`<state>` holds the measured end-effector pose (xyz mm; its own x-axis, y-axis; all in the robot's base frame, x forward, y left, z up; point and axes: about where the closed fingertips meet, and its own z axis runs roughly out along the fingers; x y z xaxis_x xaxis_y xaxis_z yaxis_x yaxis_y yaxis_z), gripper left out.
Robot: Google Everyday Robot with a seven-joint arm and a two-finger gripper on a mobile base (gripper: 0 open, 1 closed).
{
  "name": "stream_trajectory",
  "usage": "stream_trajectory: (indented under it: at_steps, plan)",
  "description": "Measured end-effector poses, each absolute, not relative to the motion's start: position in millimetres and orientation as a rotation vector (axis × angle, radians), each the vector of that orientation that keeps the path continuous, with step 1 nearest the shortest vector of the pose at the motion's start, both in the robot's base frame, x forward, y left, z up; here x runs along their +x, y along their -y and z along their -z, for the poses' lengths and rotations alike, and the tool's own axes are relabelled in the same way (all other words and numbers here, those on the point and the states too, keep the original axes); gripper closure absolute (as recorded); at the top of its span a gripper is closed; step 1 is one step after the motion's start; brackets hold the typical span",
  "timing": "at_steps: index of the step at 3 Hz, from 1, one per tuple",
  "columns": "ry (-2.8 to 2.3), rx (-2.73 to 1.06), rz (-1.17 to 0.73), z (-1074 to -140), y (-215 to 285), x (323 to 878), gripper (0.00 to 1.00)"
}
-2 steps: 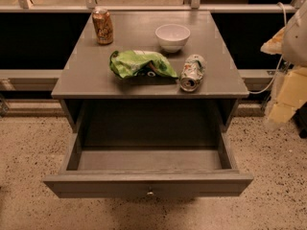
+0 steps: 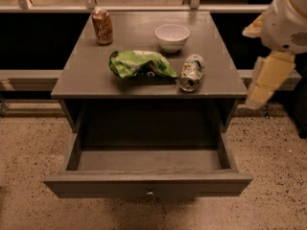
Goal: Place green rice chip bag into top drawer
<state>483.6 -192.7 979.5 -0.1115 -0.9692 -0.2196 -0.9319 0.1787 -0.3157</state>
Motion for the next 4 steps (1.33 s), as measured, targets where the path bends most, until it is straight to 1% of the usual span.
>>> stream_trajectory:
  at_steps: [1, 2, 3, 4]
  plan:
    - [-1.931, -1.909, 0.165, -973.9, 147.0, 543.7, 0.0]
    - [-1.714, -2.01, 0.115, -947.4, 54.7, 604.4, 0.0]
    - [-1.592, -2.028, 0.036, -927.0, -8.6, 630.4, 0.0]
    - [-1.538, -2.041, -0.034, -901.9, -54.3, 640.4, 0.19]
